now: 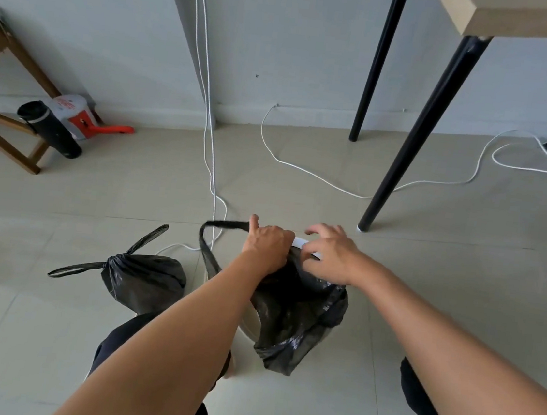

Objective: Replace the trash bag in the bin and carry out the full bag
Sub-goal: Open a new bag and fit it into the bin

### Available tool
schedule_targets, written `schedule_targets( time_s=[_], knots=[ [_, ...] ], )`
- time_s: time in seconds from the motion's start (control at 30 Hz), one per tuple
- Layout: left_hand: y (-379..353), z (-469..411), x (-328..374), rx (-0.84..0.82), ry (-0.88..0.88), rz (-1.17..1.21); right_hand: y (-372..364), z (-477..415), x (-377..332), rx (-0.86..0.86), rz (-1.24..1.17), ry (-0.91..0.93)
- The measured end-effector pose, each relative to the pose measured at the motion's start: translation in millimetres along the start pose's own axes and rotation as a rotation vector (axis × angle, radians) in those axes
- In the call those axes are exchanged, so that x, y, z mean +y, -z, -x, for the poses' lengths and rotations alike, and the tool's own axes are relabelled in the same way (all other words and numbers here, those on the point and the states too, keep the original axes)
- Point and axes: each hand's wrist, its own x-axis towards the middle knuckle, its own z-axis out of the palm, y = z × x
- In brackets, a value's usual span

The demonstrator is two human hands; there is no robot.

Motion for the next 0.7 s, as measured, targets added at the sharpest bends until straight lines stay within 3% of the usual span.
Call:
schedule_targets(
  time_s=[0.1, 0.2, 0.43, 0.7],
  knots=[
    [-3.1, -1.6, -1.7, 0.001, 0.018, 0.075, -13.8, -1.1, -12.6, -0.13, 0.127, -0.085],
    [-4.5, -1.4, -16.7, -0.045, 0.083, 0.329, -22.6, 3.5, -1.9, -0.225, 0.217, -0.235],
    [-19.5, 8.6, -58.6, -0.231, 0.161, 0.983, -27.0, 0.2, 38.1, -0.064, -0.039, -0.404],
    [-53.1, -4.1, -80.9, -0.107, 0.335, 1.074, -26.4, -38.8, 60.6, -0.057, -0.171, -0.401]
  ],
)
